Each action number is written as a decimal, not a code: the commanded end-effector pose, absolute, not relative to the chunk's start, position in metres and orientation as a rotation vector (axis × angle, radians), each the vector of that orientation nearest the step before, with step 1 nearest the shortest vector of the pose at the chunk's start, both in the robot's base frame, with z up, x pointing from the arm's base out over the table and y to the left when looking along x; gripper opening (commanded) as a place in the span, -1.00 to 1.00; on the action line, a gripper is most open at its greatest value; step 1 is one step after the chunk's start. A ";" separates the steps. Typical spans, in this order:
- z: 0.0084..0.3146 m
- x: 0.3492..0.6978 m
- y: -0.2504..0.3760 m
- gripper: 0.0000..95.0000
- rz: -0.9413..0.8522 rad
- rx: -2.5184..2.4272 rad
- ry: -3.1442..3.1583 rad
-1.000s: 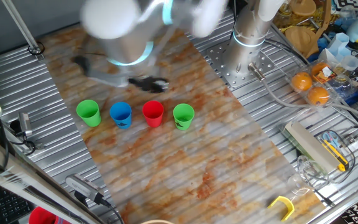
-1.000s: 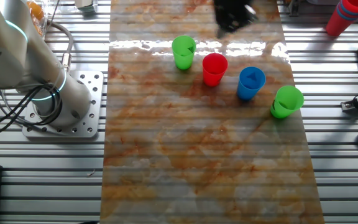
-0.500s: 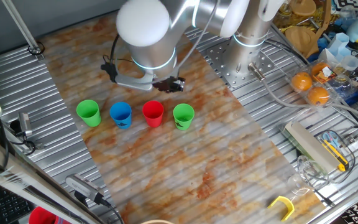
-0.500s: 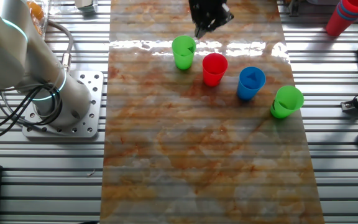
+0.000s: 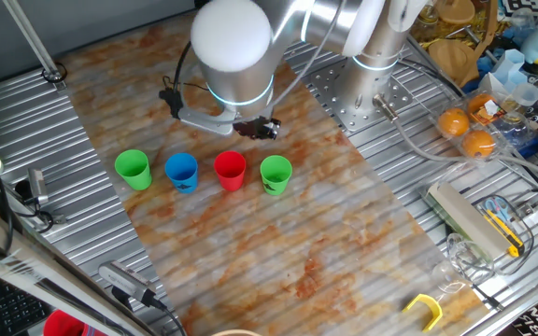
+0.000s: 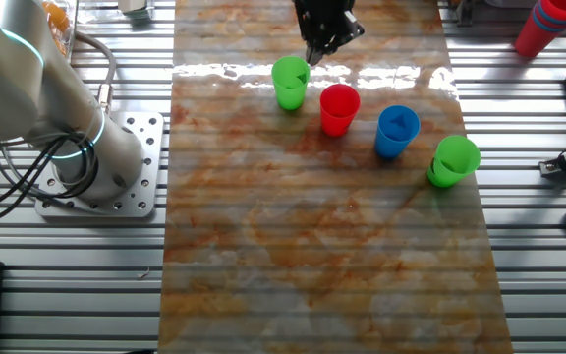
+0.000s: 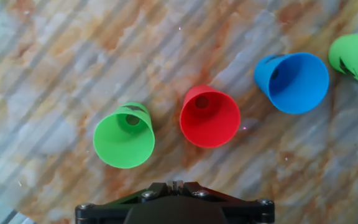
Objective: Stack the cups
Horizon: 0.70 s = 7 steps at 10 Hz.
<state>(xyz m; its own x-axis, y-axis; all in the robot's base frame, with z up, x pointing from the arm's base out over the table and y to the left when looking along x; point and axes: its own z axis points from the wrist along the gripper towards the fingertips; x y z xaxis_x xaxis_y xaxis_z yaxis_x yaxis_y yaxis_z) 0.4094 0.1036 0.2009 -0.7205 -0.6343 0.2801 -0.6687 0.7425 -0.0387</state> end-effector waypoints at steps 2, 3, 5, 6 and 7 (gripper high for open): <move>0.188 0.403 0.110 -0.60 0.124 0.868 -2.779; 0.185 0.404 0.114 -0.60 0.120 0.856 -2.776; 0.170 0.401 0.131 -0.60 0.129 0.819 -2.781; 0.164 0.399 0.135 -0.60 0.132 0.803 -2.787; 0.160 0.399 0.139 -0.60 0.136 0.781 -2.793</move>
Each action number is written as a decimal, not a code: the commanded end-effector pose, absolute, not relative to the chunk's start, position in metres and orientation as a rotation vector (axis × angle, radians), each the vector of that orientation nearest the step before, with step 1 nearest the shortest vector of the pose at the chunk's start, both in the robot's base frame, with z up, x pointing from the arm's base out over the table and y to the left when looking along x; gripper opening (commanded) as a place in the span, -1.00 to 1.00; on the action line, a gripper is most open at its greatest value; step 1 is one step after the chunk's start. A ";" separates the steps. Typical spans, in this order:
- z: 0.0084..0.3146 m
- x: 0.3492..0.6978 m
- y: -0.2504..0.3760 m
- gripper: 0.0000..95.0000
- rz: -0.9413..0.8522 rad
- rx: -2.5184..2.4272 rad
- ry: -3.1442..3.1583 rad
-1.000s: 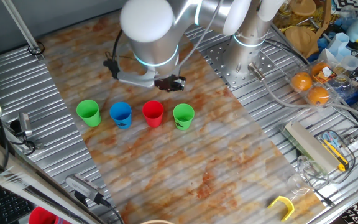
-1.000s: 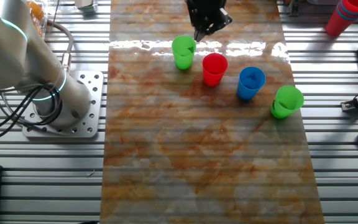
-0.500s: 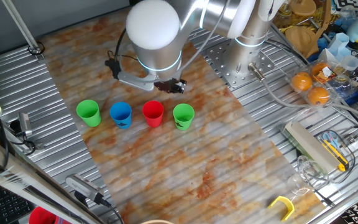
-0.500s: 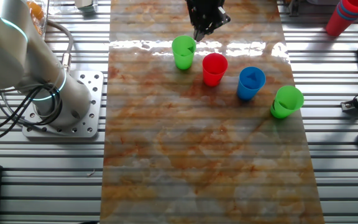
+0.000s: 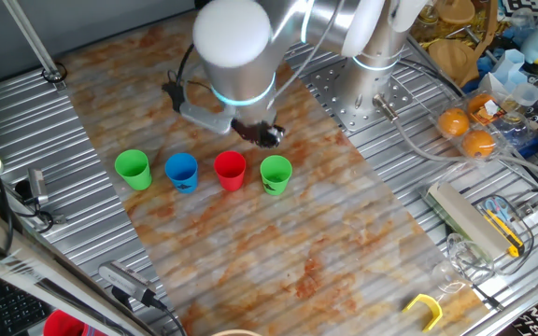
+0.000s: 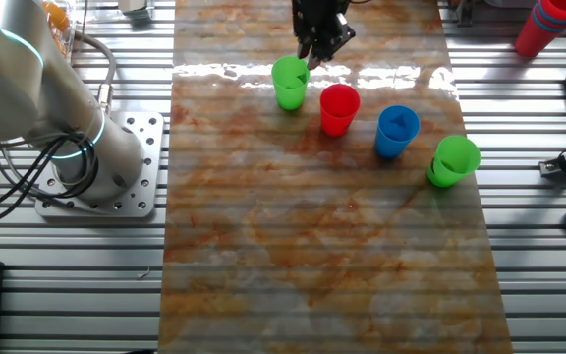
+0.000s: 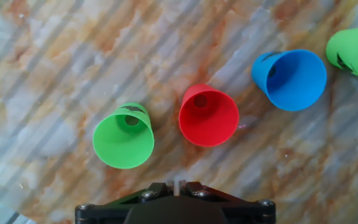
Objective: Stack the cups
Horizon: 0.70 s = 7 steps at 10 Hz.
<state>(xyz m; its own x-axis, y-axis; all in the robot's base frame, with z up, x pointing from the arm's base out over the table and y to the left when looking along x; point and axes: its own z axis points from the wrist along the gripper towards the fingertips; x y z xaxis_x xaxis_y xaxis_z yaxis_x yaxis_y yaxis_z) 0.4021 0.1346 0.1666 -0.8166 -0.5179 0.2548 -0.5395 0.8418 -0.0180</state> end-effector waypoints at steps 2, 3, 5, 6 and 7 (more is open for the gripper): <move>0.155 0.402 0.146 -0.60 0.173 0.763 -2.793; 0.153 0.402 0.146 -0.60 0.205 0.769 -2.785; 0.147 0.401 0.143 -0.60 0.211 0.771 -2.787; 0.142 0.401 0.139 -0.60 0.207 0.772 -2.790; 0.137 0.402 0.136 -0.60 0.211 0.772 -2.794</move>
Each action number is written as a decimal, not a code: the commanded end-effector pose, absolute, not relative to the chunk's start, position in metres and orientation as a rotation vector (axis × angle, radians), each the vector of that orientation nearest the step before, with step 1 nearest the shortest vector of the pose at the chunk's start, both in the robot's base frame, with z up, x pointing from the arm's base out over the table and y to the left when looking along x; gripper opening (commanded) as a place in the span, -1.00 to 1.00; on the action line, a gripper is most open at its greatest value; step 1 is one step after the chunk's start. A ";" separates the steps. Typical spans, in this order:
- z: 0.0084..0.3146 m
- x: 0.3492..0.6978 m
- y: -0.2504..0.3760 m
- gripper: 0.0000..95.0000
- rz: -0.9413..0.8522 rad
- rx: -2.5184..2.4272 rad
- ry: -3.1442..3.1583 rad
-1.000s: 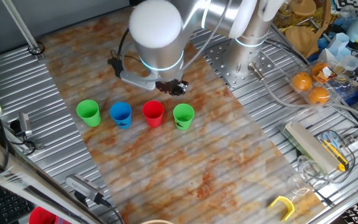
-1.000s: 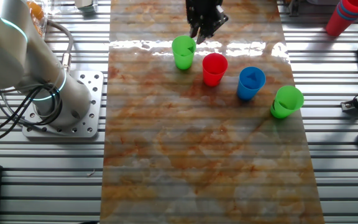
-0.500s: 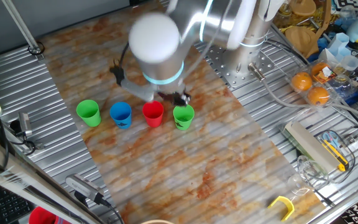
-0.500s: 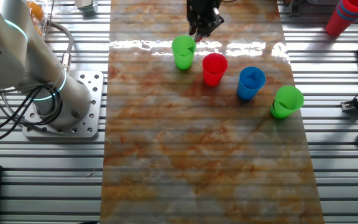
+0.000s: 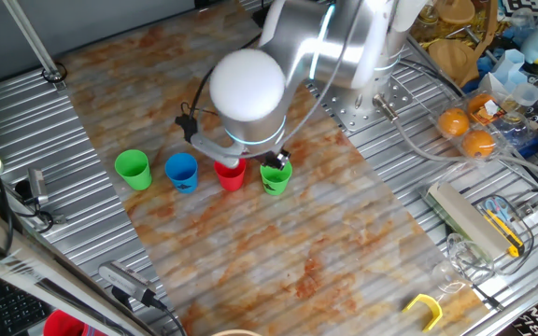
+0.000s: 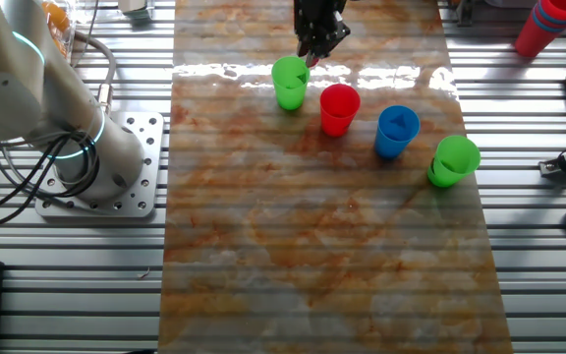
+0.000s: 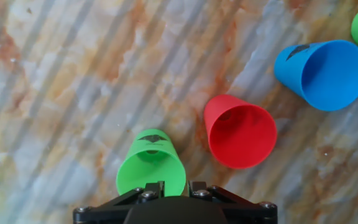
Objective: Stack the cups
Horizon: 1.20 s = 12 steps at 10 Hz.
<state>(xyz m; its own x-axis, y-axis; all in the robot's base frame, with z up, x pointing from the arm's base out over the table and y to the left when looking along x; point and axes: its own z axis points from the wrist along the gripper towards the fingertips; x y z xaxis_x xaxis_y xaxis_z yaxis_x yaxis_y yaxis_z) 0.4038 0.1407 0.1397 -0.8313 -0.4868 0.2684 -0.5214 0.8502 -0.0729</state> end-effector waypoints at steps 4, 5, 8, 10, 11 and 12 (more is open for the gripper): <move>0.113 0.397 0.134 -0.60 0.217 0.774 -2.802; 0.111 0.396 0.134 -0.60 0.220 0.772 -2.800; 0.102 0.397 0.135 -0.60 0.221 0.782 -2.804; 0.101 0.398 0.134 -0.60 0.230 0.784 -2.809; 0.100 0.398 0.133 -0.60 0.231 0.798 -2.810; 0.097 0.399 0.132 -0.60 0.227 0.807 -2.811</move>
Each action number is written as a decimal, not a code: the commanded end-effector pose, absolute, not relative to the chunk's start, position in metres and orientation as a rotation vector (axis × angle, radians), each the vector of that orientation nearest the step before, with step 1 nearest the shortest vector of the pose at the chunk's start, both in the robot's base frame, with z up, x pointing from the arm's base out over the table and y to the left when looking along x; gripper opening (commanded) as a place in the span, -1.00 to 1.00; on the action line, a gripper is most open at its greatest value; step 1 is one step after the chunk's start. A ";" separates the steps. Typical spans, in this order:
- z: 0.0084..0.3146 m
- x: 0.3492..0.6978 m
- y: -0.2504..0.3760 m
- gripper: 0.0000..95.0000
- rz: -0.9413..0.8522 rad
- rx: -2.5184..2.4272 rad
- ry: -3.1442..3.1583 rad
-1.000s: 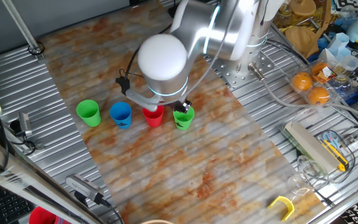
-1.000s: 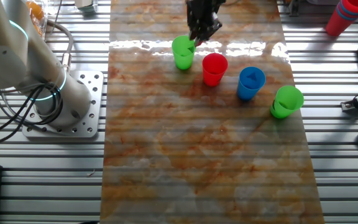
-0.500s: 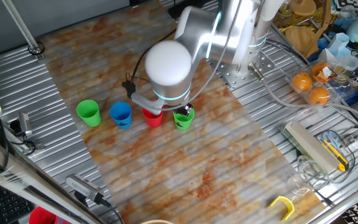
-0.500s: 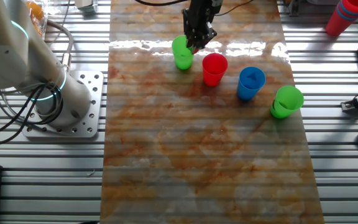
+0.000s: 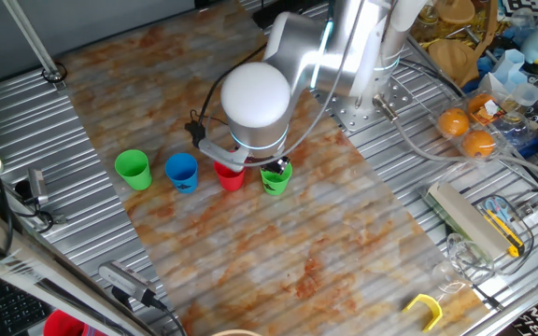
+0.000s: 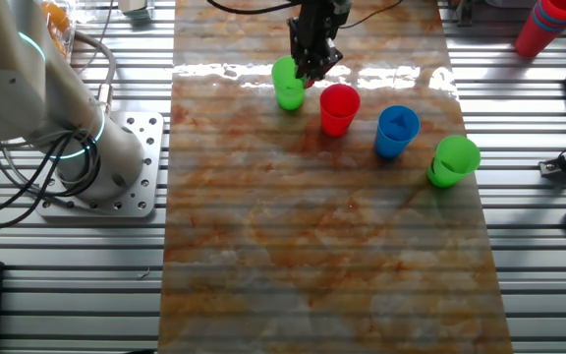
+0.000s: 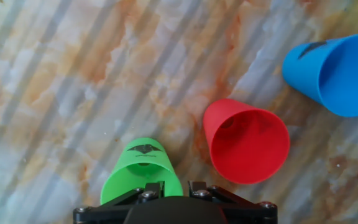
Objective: Stack the cups
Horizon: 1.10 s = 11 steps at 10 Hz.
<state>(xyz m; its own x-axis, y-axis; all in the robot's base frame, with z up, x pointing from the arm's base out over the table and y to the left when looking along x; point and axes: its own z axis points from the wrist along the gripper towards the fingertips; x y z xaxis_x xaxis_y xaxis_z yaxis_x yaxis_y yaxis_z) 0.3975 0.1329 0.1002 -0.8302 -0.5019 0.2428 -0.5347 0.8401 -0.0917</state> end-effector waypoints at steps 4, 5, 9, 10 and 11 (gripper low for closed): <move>0.088 0.401 0.129 -0.60 0.233 0.804 -2.826; 0.088 0.401 0.129 -1.00 0.231 0.803 -2.829; 0.084 0.402 0.135 -1.00 0.216 0.786 -2.837; 0.089 0.400 0.136 -1.00 0.223 0.777 -2.829; 0.095 0.398 0.138 -1.00 0.218 0.775 -2.826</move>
<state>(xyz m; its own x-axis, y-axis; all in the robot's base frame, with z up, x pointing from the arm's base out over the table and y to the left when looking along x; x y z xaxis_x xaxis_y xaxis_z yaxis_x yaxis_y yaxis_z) 0.3982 0.1401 0.0956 -0.8429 -0.4841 0.2348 -0.5149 0.8524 -0.0908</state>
